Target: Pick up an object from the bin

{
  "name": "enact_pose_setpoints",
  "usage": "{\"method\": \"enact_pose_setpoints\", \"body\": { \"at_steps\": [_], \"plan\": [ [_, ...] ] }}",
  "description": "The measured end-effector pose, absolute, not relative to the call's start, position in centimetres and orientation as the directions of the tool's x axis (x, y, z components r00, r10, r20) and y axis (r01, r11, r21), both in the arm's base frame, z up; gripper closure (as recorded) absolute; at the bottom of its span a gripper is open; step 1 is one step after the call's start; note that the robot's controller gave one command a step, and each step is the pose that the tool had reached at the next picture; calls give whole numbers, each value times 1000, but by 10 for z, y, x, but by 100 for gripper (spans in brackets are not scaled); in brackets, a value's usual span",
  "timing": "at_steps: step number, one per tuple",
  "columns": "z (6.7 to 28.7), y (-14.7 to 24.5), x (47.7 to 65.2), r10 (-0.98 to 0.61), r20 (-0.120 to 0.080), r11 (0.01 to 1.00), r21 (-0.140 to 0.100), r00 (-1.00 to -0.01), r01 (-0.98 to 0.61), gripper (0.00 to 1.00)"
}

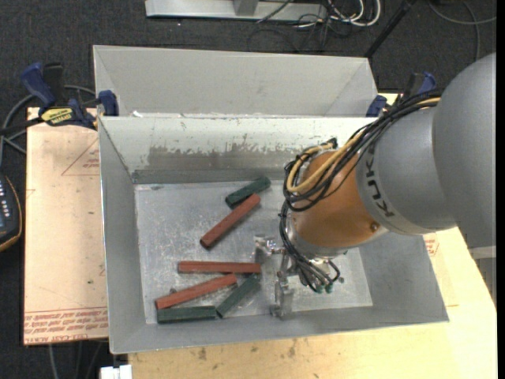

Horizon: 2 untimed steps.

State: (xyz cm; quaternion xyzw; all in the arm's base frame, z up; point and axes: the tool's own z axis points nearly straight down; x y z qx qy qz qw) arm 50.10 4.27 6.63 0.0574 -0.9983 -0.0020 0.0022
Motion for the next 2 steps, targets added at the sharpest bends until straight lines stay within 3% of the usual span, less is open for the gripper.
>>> {"method": "enact_pose_setpoints", "body": {
  "at_steps": [1,2],
  "plan": [
    [70,48,562,-482,-5,876,0,-876,-482,0],
    [70,111,581,-418,-6,908,2,-908,-418,0]
  ]
}}
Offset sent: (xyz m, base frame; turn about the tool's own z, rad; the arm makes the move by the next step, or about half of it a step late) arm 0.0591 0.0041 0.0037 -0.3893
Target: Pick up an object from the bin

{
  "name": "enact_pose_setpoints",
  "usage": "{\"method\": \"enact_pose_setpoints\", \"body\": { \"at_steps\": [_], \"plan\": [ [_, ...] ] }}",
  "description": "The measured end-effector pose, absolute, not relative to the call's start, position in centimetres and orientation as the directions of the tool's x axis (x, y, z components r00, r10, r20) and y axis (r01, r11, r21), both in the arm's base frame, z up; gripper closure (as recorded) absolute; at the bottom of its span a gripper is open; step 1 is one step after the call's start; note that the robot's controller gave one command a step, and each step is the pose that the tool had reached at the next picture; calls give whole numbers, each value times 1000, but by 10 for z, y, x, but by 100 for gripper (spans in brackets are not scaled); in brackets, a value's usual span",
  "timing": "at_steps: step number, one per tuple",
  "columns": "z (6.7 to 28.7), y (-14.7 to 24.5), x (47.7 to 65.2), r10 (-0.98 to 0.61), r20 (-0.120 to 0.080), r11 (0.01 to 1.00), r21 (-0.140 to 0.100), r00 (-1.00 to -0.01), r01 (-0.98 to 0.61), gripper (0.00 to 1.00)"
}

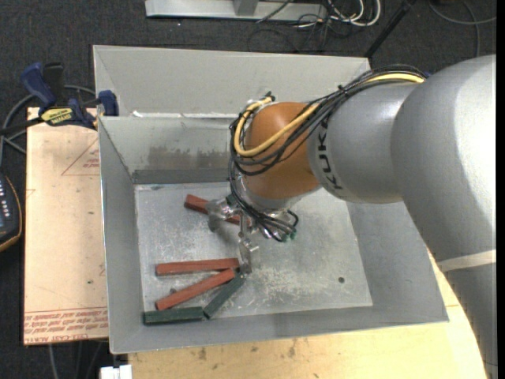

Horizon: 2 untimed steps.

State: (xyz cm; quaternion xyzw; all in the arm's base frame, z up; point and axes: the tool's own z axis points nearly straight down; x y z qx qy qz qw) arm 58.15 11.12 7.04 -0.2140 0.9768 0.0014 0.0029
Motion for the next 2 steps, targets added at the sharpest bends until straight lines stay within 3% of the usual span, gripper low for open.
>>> {"method": "enact_pose_setpoints", "body": {
  "at_steps": [1,2],
  "plan": [
    [69,149,516,-493,3,870,4,-870,-493,0],
    [70,147,520,-489,-1,872,1,-872,-489,100]
  ]
}}
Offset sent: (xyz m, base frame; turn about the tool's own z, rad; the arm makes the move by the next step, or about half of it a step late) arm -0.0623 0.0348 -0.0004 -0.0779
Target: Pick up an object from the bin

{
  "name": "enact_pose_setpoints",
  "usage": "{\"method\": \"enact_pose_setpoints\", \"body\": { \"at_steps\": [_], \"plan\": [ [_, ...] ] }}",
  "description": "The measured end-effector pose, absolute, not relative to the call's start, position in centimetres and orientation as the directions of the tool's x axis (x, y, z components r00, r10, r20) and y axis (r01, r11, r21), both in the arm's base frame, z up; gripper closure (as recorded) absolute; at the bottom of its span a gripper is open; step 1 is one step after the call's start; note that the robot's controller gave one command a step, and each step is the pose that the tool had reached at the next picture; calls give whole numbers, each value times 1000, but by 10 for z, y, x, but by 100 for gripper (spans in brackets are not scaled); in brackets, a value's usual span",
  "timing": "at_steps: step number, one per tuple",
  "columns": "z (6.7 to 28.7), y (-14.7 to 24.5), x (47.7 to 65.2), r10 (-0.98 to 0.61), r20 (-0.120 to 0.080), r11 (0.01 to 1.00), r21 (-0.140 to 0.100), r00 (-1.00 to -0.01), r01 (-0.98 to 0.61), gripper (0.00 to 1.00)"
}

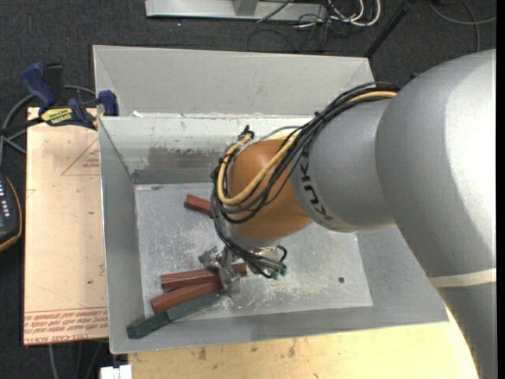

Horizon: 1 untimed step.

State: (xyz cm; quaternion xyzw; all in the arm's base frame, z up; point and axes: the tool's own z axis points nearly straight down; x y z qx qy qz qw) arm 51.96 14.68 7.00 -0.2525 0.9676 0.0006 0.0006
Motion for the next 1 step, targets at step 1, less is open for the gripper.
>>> {"method": "enact_pose_setpoints", "body": {
  "at_steps": [1],
  "plan": [
    [181,179,506,-505,-10,863,0,-863,-505,100]
  ]
}}
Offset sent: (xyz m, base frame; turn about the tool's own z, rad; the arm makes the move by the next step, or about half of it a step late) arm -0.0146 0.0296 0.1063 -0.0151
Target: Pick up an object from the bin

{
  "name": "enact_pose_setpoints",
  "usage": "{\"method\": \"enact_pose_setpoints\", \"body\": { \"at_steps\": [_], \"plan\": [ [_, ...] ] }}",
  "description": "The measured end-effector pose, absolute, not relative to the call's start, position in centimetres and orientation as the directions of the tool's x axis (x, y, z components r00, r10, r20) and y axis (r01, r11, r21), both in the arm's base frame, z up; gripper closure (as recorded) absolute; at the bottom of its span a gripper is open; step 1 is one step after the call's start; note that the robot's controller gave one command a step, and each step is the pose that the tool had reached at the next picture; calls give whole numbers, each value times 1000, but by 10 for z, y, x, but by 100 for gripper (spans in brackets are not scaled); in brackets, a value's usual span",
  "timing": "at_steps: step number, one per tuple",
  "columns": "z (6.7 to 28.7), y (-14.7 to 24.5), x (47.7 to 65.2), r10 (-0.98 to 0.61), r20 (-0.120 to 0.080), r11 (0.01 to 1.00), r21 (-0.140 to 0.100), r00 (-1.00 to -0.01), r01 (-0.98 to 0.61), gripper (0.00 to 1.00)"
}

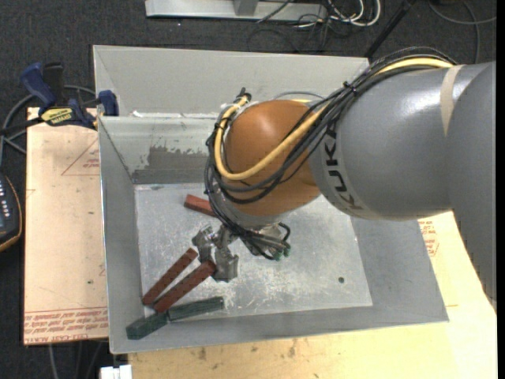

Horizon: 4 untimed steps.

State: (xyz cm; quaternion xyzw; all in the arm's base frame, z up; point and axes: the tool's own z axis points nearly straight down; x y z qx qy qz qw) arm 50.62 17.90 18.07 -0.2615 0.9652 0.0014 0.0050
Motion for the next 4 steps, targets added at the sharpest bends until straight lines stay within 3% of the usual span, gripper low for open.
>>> {"method": "enact_pose_setpoints", "body": {
  "at_steps": [1,2,3,4],
  "plan": [
    [176,177,505,-503,-3,864,1,-864,-503,0],
    [74,147,499,-510,4,860,1,-860,-510,0],
    [79,148,501,-511,-6,860,-1,-860,-511,100],
    [219,170,511,-455,-12,890,-1,-890,-455,100]
  ]
}}
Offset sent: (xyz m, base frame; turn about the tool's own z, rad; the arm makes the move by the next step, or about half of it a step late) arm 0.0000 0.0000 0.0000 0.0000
